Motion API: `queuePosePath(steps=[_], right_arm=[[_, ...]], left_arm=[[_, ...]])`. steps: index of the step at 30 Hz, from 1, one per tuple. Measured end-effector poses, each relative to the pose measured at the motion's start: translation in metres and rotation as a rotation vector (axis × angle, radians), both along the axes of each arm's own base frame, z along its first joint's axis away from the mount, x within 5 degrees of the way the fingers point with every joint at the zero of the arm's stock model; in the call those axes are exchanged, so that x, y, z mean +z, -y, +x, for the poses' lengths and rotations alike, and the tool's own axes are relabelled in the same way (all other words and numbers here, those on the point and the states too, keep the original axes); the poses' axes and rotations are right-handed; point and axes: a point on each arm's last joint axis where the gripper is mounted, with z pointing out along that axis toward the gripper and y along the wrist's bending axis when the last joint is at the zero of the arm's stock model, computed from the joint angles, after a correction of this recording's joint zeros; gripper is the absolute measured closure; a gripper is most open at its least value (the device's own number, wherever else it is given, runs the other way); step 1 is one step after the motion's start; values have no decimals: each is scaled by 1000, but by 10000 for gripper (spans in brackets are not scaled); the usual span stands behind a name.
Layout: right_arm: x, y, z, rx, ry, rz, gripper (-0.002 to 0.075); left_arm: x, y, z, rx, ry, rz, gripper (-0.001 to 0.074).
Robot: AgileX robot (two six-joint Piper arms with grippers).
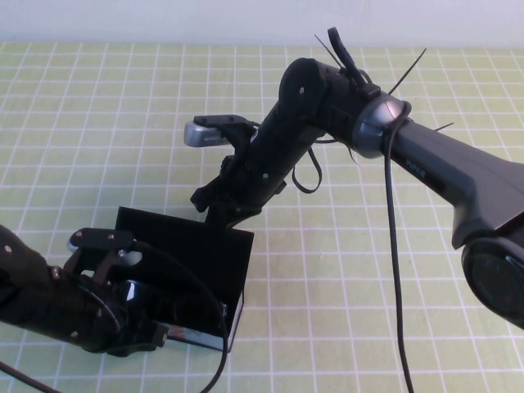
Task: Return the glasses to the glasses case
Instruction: Close the glasses case
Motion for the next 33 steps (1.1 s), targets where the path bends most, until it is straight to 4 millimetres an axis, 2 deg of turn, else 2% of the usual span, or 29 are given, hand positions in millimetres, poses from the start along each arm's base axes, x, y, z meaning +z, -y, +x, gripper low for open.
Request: queuePosePath(steps=[7,11,15,20,23,27,33], right_arm=[[8,-1,-3,12,-2,34,737],[26,0,-8,17,23,50,737],[40,-7,-25,50,31,57,737],[38,-22,-51,123,13,43,737],[40,-27,-60,145,13,41,737],[45,-30,-66,153,21,41,737],[43,-35,-73,170,14,30,737]], left_arm=[[0,0,0,2,2,0,738],[0,0,0,2,4,0,738],[0,0,1,-5,11,2,738],[6,-1,2,-1,49,2,738],[16,-1,-1,11,71,-12,738],[38,-7,-15,20,70,6,738],[92,-27,-53,57,203,48,738]])
